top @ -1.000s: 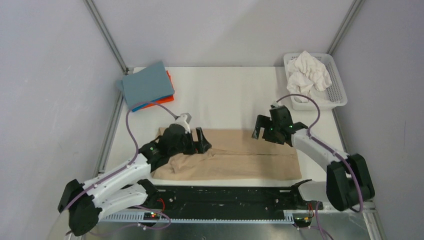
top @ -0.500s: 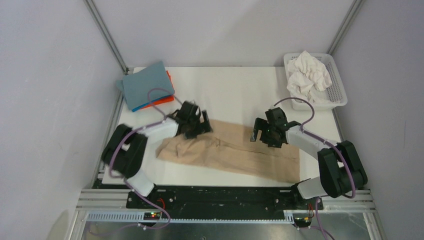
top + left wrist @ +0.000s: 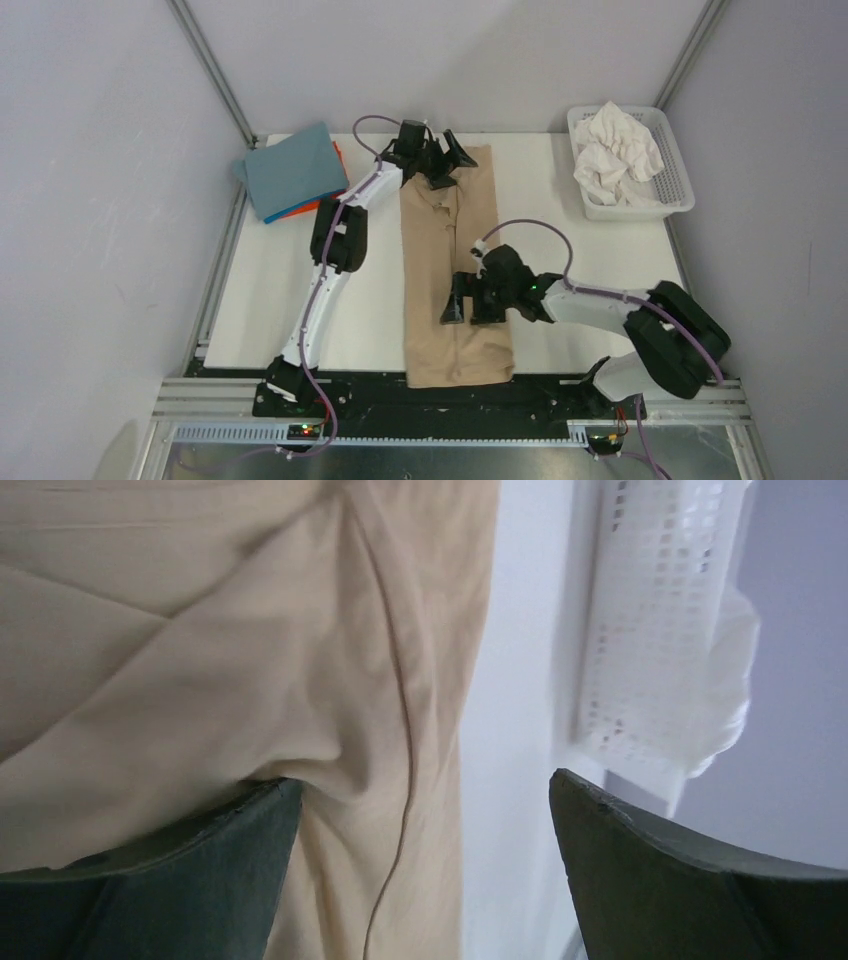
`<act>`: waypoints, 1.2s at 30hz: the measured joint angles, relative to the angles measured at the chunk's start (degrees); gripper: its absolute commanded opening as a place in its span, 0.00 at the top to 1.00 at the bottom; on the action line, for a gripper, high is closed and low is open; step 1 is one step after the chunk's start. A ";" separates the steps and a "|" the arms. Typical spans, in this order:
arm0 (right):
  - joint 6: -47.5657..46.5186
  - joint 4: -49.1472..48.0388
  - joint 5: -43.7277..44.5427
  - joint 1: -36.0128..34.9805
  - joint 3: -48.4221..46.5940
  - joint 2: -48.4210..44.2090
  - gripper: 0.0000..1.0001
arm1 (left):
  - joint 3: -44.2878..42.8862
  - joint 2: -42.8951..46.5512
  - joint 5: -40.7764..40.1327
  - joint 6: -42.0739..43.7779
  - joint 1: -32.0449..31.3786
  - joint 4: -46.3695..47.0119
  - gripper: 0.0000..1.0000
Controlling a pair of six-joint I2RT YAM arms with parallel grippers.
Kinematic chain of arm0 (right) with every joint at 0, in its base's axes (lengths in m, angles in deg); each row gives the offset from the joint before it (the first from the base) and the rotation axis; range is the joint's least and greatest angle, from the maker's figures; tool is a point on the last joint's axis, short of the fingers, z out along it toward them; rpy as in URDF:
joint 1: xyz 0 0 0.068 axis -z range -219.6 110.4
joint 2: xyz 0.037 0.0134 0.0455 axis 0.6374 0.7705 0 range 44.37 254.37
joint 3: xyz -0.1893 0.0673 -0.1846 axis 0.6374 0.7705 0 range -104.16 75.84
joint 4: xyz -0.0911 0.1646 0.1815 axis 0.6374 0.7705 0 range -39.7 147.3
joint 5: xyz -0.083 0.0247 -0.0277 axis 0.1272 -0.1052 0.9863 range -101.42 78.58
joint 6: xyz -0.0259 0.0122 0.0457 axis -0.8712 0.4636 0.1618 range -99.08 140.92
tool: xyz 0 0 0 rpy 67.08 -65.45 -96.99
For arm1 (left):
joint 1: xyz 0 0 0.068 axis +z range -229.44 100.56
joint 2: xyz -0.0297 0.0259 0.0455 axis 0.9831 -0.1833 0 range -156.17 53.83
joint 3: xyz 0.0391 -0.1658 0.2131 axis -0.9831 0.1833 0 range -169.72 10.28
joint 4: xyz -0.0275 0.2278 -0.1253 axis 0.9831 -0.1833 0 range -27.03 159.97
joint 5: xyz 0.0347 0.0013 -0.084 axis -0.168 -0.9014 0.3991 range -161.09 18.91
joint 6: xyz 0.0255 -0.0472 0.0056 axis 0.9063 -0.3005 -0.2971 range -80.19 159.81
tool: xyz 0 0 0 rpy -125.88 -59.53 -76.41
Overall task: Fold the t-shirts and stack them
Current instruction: Rotate the tshirt 90 degrees
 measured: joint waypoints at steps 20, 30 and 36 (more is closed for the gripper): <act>-1.66 3.08 3.08 -10.60 -5.75 4.33 0.00 | -10.49 -9.38 -1.05 -16.61 3.82 9.18 0.02; -1.25 9.70 0.04 -18.08 -1.20 -12.59 0.00 | -8.74 -2.27 -1.20 -6.23 5.51 5.70 0.02; 1.38 13.22 5.75 -17.18 -1.20 -27.06 0.00 | -1.79 10.91 -0.22 -0.02 4.87 1.20 0.02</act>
